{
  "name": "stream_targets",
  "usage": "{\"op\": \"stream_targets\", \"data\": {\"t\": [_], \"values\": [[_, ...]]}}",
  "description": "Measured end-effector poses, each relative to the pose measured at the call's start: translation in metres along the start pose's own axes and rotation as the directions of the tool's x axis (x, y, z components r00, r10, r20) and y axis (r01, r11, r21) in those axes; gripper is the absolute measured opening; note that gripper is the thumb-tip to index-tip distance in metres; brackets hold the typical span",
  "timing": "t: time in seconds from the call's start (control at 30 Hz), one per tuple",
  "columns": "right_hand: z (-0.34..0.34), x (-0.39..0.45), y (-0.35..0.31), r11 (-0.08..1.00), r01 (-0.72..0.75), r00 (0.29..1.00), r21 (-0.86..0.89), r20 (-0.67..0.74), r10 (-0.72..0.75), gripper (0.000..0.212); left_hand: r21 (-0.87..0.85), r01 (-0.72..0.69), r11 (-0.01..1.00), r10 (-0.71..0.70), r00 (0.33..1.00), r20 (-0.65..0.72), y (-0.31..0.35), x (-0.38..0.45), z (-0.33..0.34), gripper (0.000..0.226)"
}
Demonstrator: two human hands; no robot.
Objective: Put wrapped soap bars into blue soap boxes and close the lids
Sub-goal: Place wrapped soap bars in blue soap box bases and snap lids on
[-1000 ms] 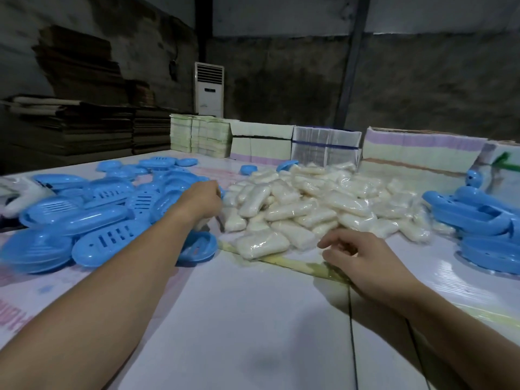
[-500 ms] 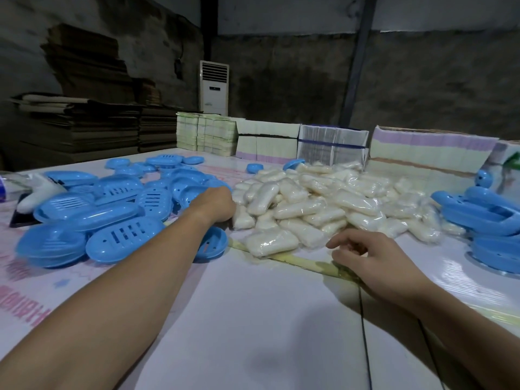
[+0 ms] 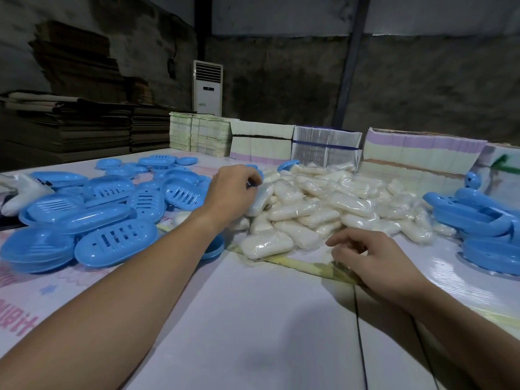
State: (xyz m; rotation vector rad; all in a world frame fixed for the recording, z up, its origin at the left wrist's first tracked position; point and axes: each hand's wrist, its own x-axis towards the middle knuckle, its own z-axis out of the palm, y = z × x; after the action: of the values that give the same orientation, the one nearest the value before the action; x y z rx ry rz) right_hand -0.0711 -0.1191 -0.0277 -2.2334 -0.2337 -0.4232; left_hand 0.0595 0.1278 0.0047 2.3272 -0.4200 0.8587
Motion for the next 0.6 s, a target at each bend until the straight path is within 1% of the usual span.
{"op": "stream_targets", "data": {"t": [0.1, 0.17, 0.23, 0.37, 0.43, 0.53, 0.6], "values": [[-0.004, 0.001, 0.001, 0.999, -0.017, 0.999, 0.031, -0.041, 0.019, 0.016, -0.234, -0.163, 0.958, 0.186, 0.979, 0.078, 0.028, -0.013, 0.001, 0.035], [-0.007, 0.003, 0.002, 0.999, -0.025, 0.996, 0.044, -0.085, 0.029, 0.016, -0.281, -0.257, 0.925, 0.305, 0.942, 0.141, 0.044, -0.024, 0.005, 0.039], [-0.010, 0.004, 0.003, 0.998, -0.026, 0.989, 0.057, -0.141, 0.033, 0.018, -0.285, -0.325, 0.902, 0.386, 0.902, 0.192, 0.055, -0.034, 0.009, 0.039], [-0.020, 0.007, 0.005, 0.997, -0.024, 0.954, 0.079, -0.297, 0.046, 0.022, -0.322, -0.352, 0.879, 0.444, 0.852, 0.279, 0.065, -0.046, 0.010, 0.030], [-0.025, 0.008, 0.006, 0.995, -0.035, 0.931, 0.096, -0.359, 0.067, 0.024, -0.357, -0.340, 0.870, 0.456, 0.830, 0.320, 0.066, -0.047, 0.010, 0.032], [-0.031, 0.008, 0.009, 0.994, -0.049, 0.916, 0.101, -0.392, 0.085, 0.025, -0.402, -0.339, 0.851, 0.489, 0.792, 0.366, 0.069, -0.051, 0.012, 0.037], [-0.033, 0.008, 0.011, 0.994, -0.060, 0.918, 0.087, -0.388, 0.089, 0.024, -0.438, -0.320, 0.840, 0.506, 0.752, 0.422, 0.072, -0.055, 0.015, 0.032]]}}
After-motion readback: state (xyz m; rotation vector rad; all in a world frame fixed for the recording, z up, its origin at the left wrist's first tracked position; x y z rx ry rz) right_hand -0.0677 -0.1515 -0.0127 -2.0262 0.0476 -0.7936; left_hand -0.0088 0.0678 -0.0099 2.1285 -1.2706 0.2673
